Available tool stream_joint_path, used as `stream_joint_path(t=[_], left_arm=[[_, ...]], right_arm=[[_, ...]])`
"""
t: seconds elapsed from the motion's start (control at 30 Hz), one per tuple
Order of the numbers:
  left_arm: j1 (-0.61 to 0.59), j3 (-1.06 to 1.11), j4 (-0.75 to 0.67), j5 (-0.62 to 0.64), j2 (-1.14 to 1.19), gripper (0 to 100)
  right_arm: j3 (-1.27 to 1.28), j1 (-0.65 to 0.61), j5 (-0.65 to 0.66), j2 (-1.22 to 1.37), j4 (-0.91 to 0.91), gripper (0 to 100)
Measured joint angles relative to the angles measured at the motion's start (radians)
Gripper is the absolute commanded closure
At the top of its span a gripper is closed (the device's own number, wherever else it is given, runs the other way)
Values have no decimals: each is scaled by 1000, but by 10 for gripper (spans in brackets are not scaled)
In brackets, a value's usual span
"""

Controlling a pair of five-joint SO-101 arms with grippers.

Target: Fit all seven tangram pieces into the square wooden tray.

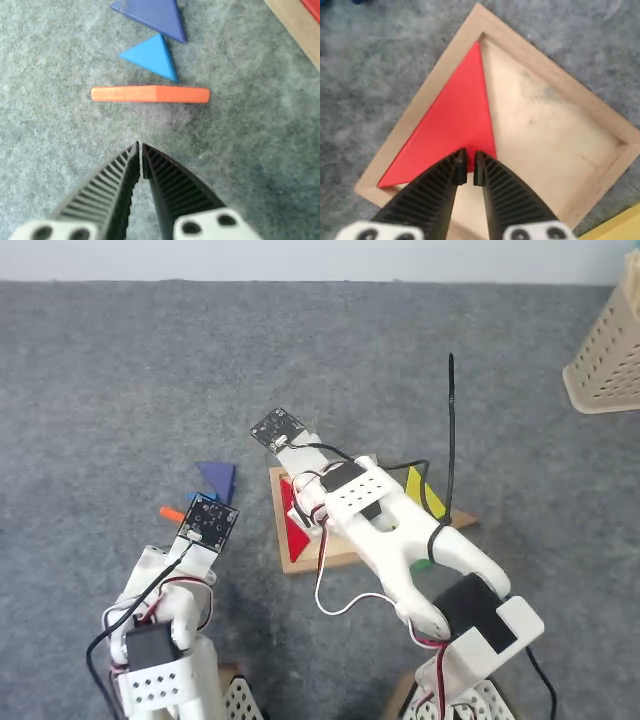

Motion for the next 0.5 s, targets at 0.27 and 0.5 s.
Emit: stream_joint_path(t=[0.27, 0.5], left_arm=[[0, 0, 0, 0, 0, 986], [0, 0, 0, 0, 0, 986]], right_arm=[[-66, 187, -5, -104, 121, 851], [-91, 307, -14, -38, 94, 829]])
